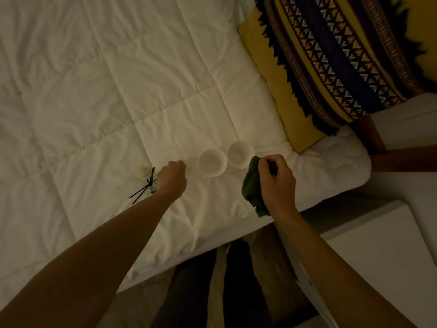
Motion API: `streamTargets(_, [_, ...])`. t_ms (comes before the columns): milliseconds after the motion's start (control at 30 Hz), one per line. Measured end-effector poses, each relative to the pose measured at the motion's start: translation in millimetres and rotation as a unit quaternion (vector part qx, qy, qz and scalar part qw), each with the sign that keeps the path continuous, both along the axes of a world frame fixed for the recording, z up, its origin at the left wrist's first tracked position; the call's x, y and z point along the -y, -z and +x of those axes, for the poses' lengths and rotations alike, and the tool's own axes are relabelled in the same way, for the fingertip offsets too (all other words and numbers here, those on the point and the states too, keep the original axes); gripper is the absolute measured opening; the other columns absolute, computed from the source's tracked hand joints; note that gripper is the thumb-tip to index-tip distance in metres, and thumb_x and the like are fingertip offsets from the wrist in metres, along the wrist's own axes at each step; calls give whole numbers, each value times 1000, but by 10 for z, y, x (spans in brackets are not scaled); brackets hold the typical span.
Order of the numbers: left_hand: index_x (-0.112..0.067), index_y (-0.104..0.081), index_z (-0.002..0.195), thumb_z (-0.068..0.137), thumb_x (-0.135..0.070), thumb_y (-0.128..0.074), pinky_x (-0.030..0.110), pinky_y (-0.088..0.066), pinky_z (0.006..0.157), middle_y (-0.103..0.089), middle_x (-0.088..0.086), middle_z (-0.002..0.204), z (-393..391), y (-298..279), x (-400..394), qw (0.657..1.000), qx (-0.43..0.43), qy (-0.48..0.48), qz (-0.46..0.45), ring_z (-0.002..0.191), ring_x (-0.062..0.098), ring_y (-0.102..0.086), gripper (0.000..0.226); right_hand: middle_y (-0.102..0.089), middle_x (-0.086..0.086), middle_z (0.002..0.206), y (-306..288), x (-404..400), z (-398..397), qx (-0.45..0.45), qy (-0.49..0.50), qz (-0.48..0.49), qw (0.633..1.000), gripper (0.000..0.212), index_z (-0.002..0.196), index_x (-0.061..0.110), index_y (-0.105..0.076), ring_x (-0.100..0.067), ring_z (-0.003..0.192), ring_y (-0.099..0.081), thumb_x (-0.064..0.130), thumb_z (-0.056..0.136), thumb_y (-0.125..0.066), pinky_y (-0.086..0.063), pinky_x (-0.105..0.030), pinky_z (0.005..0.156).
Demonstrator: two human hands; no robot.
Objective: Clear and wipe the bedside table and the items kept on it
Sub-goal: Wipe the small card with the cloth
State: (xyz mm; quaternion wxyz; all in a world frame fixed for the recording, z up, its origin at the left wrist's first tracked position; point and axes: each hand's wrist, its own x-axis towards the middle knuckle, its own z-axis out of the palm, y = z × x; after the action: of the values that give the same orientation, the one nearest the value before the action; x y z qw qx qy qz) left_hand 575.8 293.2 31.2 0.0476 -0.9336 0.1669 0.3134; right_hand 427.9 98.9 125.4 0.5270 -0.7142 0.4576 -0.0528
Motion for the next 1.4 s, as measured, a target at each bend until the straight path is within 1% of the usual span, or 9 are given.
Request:
streamTargets(200, [-13, -50, 87, 87, -11, -55, 35, -42, 63, -62, 12, 95, -50, -678, 62, 999, 20, -7, -35, 81, 29, -60, 6, -63, 18, 89, -492, -34, 99, 37, -9, -7, 999, 5, 96, 29, -59, 14, 83, -59, 27, 100, -56, -45, -1, 68])
streamTargets(333, [-19, -65, 121, 91, -23, -58, 28, -48, 71, -70, 4, 103, -27, -1421, 117, 964, -23, -125, -235, 90, 26, -67, 30, -65, 15, 92, -1066, 28, 261, 77, 6, 3, 997, 6, 96, 30, -62, 3, 87, -62, 33, 98, -57, -52, -21, 80])
streamTargets(500, [-54, -49, 131, 98, -31, -56, 21, -54, 70, -69, 0, 118, 105, -2844, 347, 782, -224, -255, -523, 96, 14, -68, 41, -62, 19, 109, -2093, 165, 546, 160, -1, 33, 987, 20, 105, 42, -62, -4, 102, -61, 51, 89, -67, -54, -33, 88])
streamTargets(667, [-35, -57, 133, 100, -31, -44, 31, -54, 72, -70, 3, 100, 169, -4053, 632, 562, -383, -294, -672, 83, 17, -66, 36, -60, 12, 121, -3163, 255, 719, 252, -107, -93, 957, 39, 118, 39, -60, -13, 112, -60, 42, 83, -77, -55, -47, 95])
streamTargets(767, [-25, -64, 121, 97, -45, -38, 40, -50, 77, -65, 12, 105, 199, -4749, 779, 514, -406, -276, -703, 87, 27, -62, 41, -53, 19, 127, -3842, 313, 758, 304, -150, -193, 921, 57, 135, 39, -49, -2, 116, -53, 39, 85, -77, -52, -22, 97])
streamTargets(933, [-23, -72, 117, 102, -50, -32, 39, -56, 81, -71, 12, 110, 116, -5689, 1041, 475, -410, -199, -753, 93, 26, -69, 51, -54, 29, 113, -4775, 330, 787, 382, -137, -302, 863, 54, 136, 27, -48, 20, 98, -54, 38, 90, -73, -43, 0, 78])
streamTargets(1167, [-20, -72, 118, 100, -52, -43, 34, -60, 76, -72, 8, 104, -29, -6783, 1214, 438, -333, -161, -819, 90, 21, -72, 47, -55, 17, 136, -5428, 0, 850, 497, -92, -453, 735, 42, 141, 33, -49, 4, 123, -52, 37, 99, -57, -44, -10, 99])
streamTargets(1267, [-20, -60, 134, 99, -57, -39, 37, -53, 97, -66, 8, 122, -71, -7033, 1161, 480, -289, -127, -819, 111, 22, -63, 55, -53, 25, 137, -5655, -13, 921, 529, -100, -463, 704, 42, 142, 32, -49, 7, 127, -50, 36, 100, -53, -44, -14, 103])
streamTargets(1400, [-32, -56, 136, 90, -64, -34, 39, -53, 100, -65, 2, 131, -209, -7164, 1125, 544, -196, -20, -816, 120, 19, -63, 59, -54, 48, 111, -6112, 136, 1049, 569, -29, -312, 760, 32, 136, 37, -48, 20, 105, -56, 38, 104, -47, -49, -8, 83])
